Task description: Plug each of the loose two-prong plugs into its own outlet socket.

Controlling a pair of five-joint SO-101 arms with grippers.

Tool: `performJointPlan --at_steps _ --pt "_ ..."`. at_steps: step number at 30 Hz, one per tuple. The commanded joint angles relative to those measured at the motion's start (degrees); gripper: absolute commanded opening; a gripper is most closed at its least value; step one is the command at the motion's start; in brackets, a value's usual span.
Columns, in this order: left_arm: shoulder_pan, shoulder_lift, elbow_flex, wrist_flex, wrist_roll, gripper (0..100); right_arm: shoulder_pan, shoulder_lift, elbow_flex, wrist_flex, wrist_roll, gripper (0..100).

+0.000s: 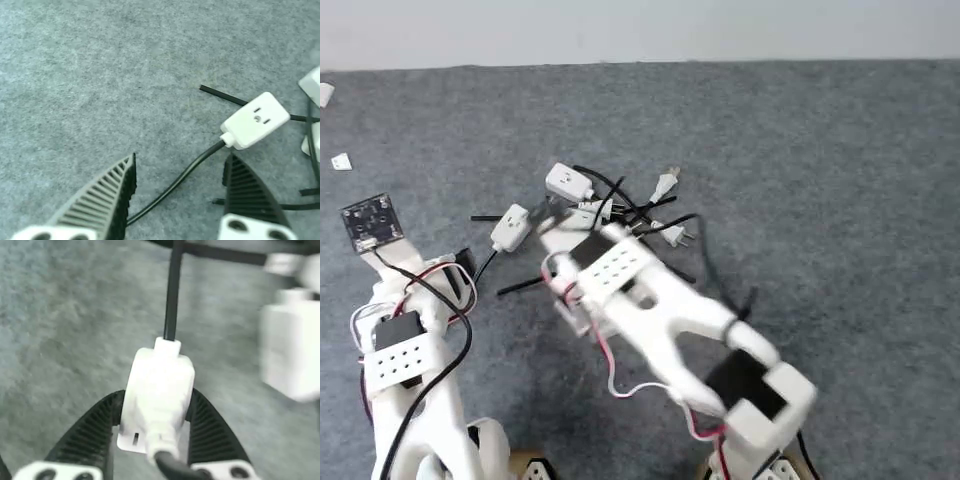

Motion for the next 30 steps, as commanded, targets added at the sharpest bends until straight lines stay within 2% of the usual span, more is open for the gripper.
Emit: performJointPlan --at_steps 1,8,14,17,22,26,30 --pt "0.70 0.18 -1.98 -1.49 0.18 26 6.99 -11.74 -3.08 5.76 5.45 0.9" --pt "0.79 10.29 -7.60 -1.32 0.18 26 22.90 -23.16 -3.08 14.02 15.03 0.9" --pt "2.81 18.73 -14.20 3.96 0.09 26 43.38 -25.80 -2.20 14.37 21.89 0.9" --pt "4.40 20.84 -14.90 4.31 -0.53 26 54.55 -25.71 1.05 9.89 27.08 0.9" --pt "7.74 20.92 -13.76 4.22 -5.98 26 69.93 -25.71 9.14 -2.42 34.11 0.9" --pt "7.82 20.92 -13.76 4.22 -5.89 26 77.14 -24.66 13.01 -9.98 36.40 0.9" --pt "7.74 20.92 -13.58 4.22 -5.89 26 81.27 -18.24 9.58 -12.09 36.40 0.9"
